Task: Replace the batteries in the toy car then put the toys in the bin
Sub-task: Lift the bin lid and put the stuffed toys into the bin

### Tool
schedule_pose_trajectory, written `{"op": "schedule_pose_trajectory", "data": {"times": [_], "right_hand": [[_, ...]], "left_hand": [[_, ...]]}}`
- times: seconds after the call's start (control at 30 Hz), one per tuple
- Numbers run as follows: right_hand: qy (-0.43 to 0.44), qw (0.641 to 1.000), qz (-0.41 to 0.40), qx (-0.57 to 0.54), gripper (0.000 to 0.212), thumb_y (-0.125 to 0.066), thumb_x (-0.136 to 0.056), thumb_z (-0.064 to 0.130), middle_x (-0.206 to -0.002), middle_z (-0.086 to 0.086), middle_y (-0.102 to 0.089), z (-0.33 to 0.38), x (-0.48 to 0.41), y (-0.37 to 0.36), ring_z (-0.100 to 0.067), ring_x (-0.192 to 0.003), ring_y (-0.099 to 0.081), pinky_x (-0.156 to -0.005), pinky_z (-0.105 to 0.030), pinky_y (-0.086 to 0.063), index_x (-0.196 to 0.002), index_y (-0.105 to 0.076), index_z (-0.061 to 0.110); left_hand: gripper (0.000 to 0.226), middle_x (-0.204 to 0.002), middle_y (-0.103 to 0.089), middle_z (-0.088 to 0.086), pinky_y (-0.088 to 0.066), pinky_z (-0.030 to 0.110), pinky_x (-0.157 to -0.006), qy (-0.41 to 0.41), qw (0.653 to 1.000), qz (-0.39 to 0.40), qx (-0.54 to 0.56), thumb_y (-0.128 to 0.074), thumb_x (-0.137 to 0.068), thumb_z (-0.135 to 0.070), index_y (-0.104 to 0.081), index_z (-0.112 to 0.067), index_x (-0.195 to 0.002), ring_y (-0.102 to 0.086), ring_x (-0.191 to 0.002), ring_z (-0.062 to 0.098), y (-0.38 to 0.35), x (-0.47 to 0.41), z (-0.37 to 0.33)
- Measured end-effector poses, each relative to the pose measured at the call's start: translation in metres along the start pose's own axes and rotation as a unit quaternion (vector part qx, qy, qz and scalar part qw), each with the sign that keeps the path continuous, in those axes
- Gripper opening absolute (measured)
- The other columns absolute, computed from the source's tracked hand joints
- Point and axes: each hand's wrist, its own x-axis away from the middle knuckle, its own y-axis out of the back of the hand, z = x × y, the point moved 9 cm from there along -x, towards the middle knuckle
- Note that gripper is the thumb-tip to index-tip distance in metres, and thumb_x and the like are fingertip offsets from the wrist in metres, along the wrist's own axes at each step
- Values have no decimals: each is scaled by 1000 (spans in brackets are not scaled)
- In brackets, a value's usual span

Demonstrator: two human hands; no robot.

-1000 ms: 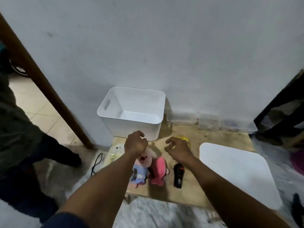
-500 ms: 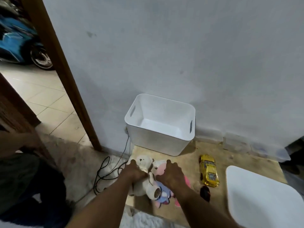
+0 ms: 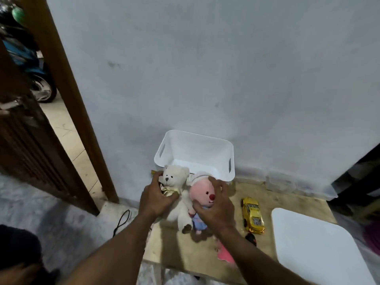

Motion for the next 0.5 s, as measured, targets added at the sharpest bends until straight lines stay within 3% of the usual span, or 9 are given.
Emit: {"op": "schedule_pose_trajectory", "data": {"times": [0.07,0.2,0.33,0.5], "right_hand": [[19,997,-68,-37,85,-84,-60,46,-127,5,-52,22,-18,23,-8,-95,-55,-64,-15,-43,-133,-45,27],[5,989,-124,-80,79,-80,-62,45,-126,16,-50,51,-74,54,-14,-111,-57,-79,-28,-50,-130,-44,31],[-58,995,-57,-66,74,-76,-67,48,-131,16,-50,41,-133,50,-16,-113,-57,-86,-31,-47,-131,-39,39],[-109,992,68,-17,75,-72,-75,45,-135,3,-54,-6,-189,8,-27,-116,-56,-91,-35,-46,-139,-35,35]], "left_hand": [[72,-102,-73,0,-57,40,-80,-27,999,-26,13,-69,-59,-57,-44,-40,-124,-68,-94,30,18,-14,-27],[67,-110,-72,1,-56,40,-84,-50,997,-55,30,-68,-63,-57,-50,-41,-125,-67,-100,29,41,-52,-81],[62,-118,-70,-2,-54,40,-89,-19,999,-32,10,-68,-68,-54,-53,-42,-126,-64,-107,28,31,-97,-108],[58,-124,-65,-3,-48,35,-90,18,999,9,-26,-68,-75,-47,-50,-37,-130,-60,-114,27,-9,-146,-106]]}}
